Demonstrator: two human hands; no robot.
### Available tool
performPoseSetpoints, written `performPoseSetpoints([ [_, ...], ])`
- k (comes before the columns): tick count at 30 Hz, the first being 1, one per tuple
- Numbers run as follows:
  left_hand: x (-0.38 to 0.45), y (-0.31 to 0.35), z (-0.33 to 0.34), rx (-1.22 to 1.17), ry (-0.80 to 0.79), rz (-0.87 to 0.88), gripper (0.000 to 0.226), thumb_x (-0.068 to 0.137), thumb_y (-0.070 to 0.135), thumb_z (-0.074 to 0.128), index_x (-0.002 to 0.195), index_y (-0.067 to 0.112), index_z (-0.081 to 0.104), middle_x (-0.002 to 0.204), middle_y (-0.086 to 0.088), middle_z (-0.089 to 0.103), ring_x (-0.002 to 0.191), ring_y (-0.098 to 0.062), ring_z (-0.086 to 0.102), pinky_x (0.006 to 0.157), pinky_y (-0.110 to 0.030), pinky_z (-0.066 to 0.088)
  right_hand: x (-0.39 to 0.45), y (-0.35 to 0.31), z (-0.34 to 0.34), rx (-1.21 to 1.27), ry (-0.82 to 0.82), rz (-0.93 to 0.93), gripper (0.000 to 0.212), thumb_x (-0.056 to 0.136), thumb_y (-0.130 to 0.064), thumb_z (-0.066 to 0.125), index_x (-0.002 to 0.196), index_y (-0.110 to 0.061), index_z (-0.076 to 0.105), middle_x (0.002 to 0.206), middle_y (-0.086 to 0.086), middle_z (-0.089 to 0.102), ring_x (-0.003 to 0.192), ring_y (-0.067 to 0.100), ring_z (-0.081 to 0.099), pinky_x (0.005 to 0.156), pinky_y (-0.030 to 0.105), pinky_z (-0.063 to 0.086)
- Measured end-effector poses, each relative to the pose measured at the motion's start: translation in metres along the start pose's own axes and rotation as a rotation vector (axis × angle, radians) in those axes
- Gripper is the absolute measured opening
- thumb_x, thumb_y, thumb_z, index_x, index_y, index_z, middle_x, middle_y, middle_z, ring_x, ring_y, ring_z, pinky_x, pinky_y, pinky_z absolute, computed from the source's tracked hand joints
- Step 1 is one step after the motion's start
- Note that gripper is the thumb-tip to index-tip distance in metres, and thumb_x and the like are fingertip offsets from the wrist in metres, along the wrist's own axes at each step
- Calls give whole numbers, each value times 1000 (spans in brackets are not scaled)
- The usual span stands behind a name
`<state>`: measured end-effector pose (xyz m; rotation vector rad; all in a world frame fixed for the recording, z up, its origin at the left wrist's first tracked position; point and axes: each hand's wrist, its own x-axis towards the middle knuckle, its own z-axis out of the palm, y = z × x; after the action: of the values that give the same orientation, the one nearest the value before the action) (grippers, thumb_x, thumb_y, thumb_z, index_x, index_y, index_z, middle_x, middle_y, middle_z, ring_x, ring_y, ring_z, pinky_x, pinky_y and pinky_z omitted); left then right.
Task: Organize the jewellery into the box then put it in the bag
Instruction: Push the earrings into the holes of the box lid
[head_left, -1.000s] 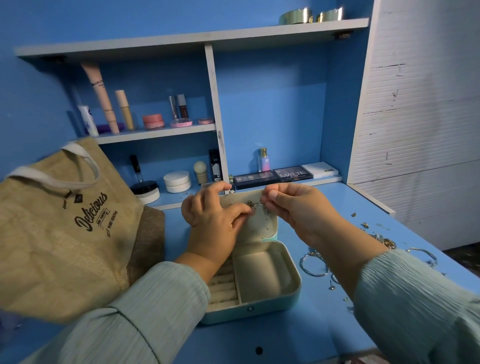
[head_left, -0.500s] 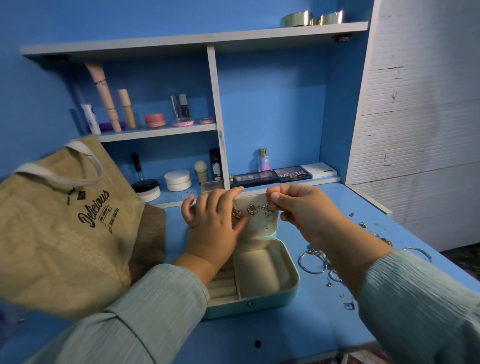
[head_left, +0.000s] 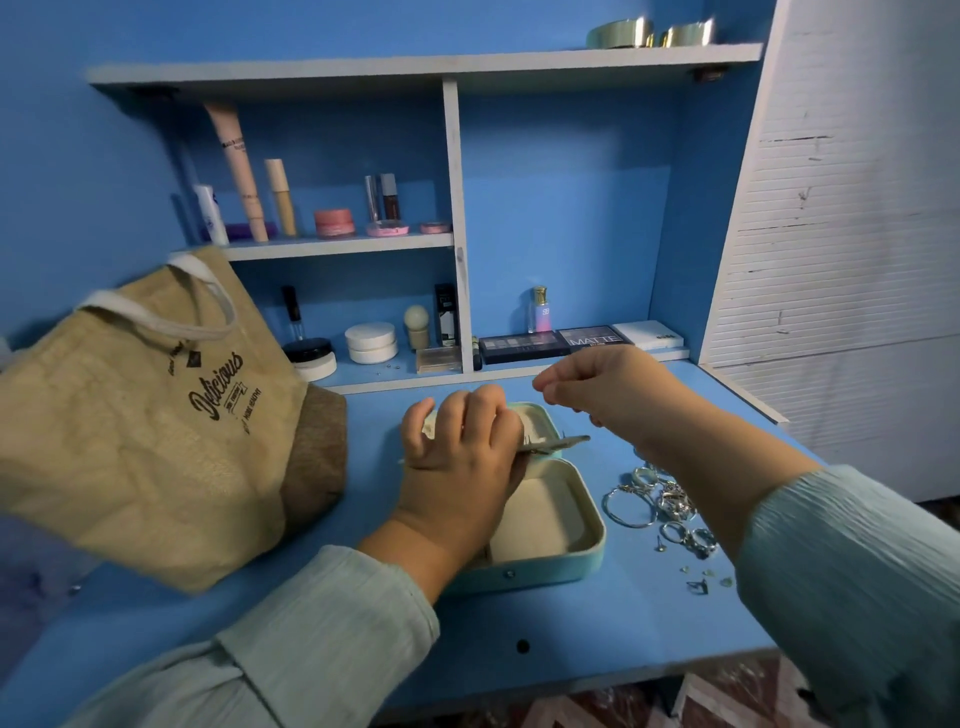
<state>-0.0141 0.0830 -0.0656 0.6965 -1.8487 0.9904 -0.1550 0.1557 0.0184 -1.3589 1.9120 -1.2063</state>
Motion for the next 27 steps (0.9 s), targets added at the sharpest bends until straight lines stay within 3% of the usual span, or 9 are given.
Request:
performPoseSetpoints([
  [3,-2,2,-7,-8,-41,21,31,61,37,78,77,17,61,98,-1,44,87,-21,40,75,-36,26,4,0,6,-95,-38,-11,17,86,-13,64,77,-28,67,69,-10,59,65,10,51,45,16,37],
  [6,-6,5,-11,-29,-74,20,32,58,35,80,74,15,62,89,-4,59,84,-23,40,71,-33,24,7,3,12,-173,-78,-10,17,82,-9,67,76,-24,68,67,-8,59,59,8,48,42,14,35],
  [10,-8,5,-11,-27,-73,0,19,75,29,53,75,14,64,86,-4,62,85,-22,40,72,-34,25,7,8,17,-276,-164,-23,21,82,-9,67,74,-28,66,72,-13,60,70,4,52,55,16,40],
  [15,-9,7,-13,-69,-66,-27,23,75,9,42,72,16,64,85,-4,63,84,-21,40,71,-34,25,5,15,19,-237,-184,-41,33,84,0,53,73,-30,63,74,-9,65,74,10,57,71,24,49],
  [19,-10,6,-14,-76,-77,-12,15,71,8,52,72,18,65,86,-3,63,84,-21,40,71,-33,23,4,16,19,-215,-213,-62,31,83,0,56,75,-29,65,72,-11,66,69,4,57,57,13,44],
  [22,-10,7,-14,-74,-70,-33,20,74,8,48,71,18,65,85,-2,63,85,-21,40,71,-33,23,5,18,20,-207,-233,-63,28,82,-2,62,75,-28,66,65,-13,64,52,-8,53,45,7,38],
  [27,-12,7,-14,-76,-69,-45,19,73,8,49,72,18,65,85,-2,63,85,-21,40,74,-34,24,4,21,21,-160,-233,-62,26,80,0,65,74,-25,67,60,-14,61,44,-10,50,42,6,37],
])
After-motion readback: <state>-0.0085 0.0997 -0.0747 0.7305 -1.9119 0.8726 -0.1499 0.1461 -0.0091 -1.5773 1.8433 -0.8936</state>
